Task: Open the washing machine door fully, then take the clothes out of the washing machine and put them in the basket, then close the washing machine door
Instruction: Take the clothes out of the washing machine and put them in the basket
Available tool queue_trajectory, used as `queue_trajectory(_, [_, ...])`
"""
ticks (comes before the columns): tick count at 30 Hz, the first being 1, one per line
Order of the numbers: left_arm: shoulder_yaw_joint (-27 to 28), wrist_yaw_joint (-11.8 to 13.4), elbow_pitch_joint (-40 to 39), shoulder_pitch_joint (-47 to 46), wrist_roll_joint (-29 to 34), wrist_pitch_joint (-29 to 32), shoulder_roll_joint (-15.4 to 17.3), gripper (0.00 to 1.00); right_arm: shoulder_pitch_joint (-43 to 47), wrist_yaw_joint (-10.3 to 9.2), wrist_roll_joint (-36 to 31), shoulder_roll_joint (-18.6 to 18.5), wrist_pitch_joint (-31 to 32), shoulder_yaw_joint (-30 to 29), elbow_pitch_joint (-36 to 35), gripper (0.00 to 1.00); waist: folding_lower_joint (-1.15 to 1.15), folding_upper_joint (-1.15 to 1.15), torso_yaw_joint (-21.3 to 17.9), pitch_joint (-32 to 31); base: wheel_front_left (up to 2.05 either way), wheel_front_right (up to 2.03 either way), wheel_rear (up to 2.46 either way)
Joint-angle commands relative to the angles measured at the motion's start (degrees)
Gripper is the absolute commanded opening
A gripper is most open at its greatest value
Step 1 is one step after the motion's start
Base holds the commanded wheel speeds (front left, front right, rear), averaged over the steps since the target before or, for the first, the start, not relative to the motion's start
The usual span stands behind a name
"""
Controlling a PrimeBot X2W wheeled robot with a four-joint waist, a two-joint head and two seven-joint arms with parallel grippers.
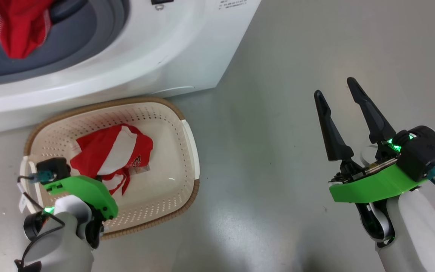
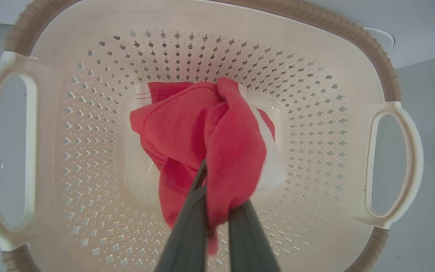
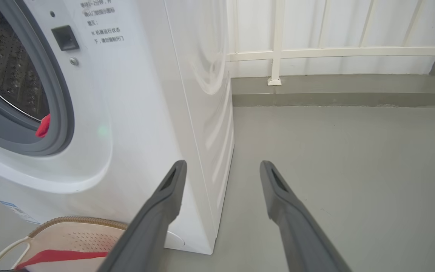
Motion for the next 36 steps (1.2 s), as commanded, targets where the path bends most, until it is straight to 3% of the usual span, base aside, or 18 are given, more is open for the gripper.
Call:
queue_trajectory(1, [0.4,-0.7,0.1,0.0,0.4,0.2,1.9,0.00,-0.5,0.37,0.7,0.1,-0.4,1.3,-1.2,1.00,0.00,0.00,-0.4,0.9,0.00,0.00,0.00])
queue_trajectory(3, [-0.7,-1.1,0.8,-0.6,1.0,0.8,1.9,0.00,-0.7,0.37,0.7,0.1,-0.4,1.4,-1.0,1.00,0.00,0.00,-0.5,1.0,0.00,0.00,0.00])
queue_trajectory(5, [-1.4,-1.2,1.2,-0.9,1.5,1.0,1.8,0.16,-0.9,0.37,0.7,0.2,-0.4,1.5,-0.8,1.00,0.00,0.00,-0.4,0.8,0.00,0.00,0.00])
queue_trajectory(7, [-1.9,-1.4,1.6,-1.0,1.7,1.0,1.7,0.42,-1.0,0.37,0.8,0.3,-0.4,1.7,-0.6,1.00,0.00,0.00,-0.3,0.3,0.00,0.00,0.00])
queue_trajectory(8, [-1.9,-1.5,1.7,-1.0,1.5,0.8,1.6,0.63,-1.0,0.37,0.8,0.3,-0.4,1.8,-0.5,1.00,0.00,0.00,-0.3,0.0,0.00,0.00,0.00])
queue_trajectory(9, [-2.1,-1.6,1.8,-0.9,1.6,0.4,1.4,1.00,-0.9,0.37,0.8,0.3,-0.4,1.8,-0.3,1.00,0.00,0.00,-0.1,-0.5,0.00,0.00,0.00])
queue_trajectory(19, [-2.5,-3.2,0.4,1.8,-0.4,-9.3,0.4,1.00,1.1,0.37,0.7,0.0,-0.4,1.7,1.2,1.00,0.00,0.00,1.5,-7.1,0.00,0.00,0.00])
queue_trajectory(25, [-2.9,-3.4,-3.0,5.1,-0.5,-10.9,0.3,1.00,2.5,0.37,0.5,-0.3,-0.4,1.5,1.7,1.00,0.00,0.00,2.6,-11.0,0.00,0.00,0.00])
queue_trajectory(36, [1.6,-2.7,-22.1,17.4,4.2,-10.9,0.7,1.00,6.6,0.37,-0.4,-0.7,-0.4,0.1,2.5,1.00,0.00,0.00,4.9,-19.9,0.00,0.00,0.00])
